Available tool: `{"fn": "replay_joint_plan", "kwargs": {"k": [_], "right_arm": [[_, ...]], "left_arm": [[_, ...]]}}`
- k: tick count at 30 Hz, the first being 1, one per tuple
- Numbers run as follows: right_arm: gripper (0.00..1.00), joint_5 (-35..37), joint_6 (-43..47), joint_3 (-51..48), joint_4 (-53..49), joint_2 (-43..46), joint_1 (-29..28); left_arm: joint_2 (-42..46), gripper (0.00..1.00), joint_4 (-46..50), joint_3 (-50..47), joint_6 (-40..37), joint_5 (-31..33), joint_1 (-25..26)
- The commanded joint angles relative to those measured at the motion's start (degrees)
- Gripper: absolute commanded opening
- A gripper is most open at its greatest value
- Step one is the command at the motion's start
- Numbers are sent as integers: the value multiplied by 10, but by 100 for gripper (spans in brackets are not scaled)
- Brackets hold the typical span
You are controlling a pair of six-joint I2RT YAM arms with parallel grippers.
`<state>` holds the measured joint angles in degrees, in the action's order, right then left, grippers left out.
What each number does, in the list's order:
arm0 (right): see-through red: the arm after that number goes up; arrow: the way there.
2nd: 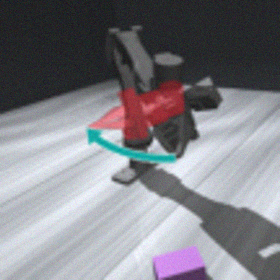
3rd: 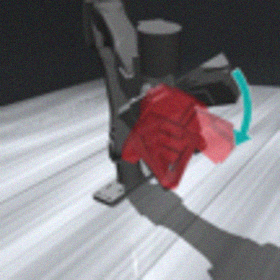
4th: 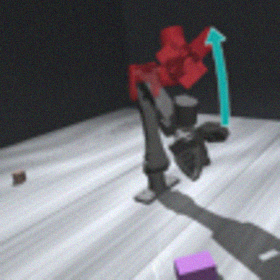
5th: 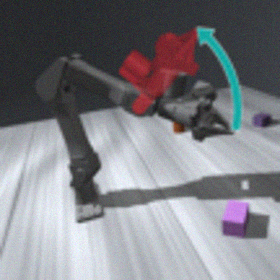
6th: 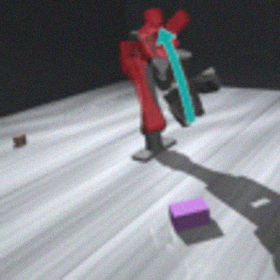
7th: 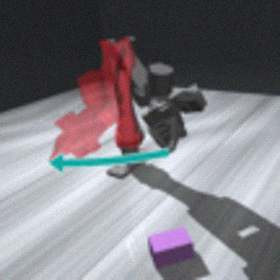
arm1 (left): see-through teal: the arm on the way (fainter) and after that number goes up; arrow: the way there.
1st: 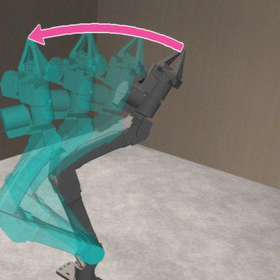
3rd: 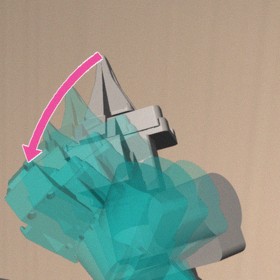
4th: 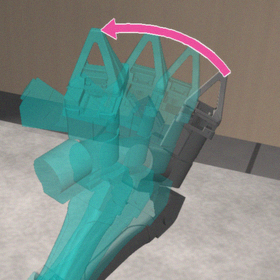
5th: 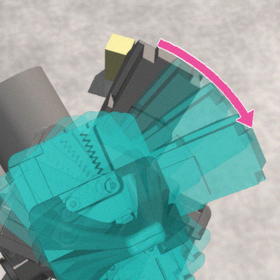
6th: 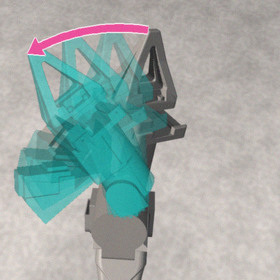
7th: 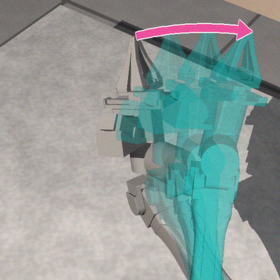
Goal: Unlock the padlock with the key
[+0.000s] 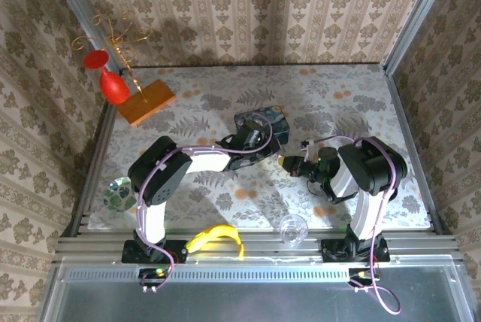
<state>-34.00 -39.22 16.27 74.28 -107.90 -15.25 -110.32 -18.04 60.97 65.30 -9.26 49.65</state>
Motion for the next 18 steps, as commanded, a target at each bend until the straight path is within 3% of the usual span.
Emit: {"fn": "replay_joint_plan", "kwargs": {"k": [1,18], "right_arm": [[0,-30,11,-13,3,-3,2],[0,-31,20,-26,0,40,3]], "left_arm": [[24,13,-28,-1,11,-6,-4],[15,13,-31,-1,15,2,-7]]}}
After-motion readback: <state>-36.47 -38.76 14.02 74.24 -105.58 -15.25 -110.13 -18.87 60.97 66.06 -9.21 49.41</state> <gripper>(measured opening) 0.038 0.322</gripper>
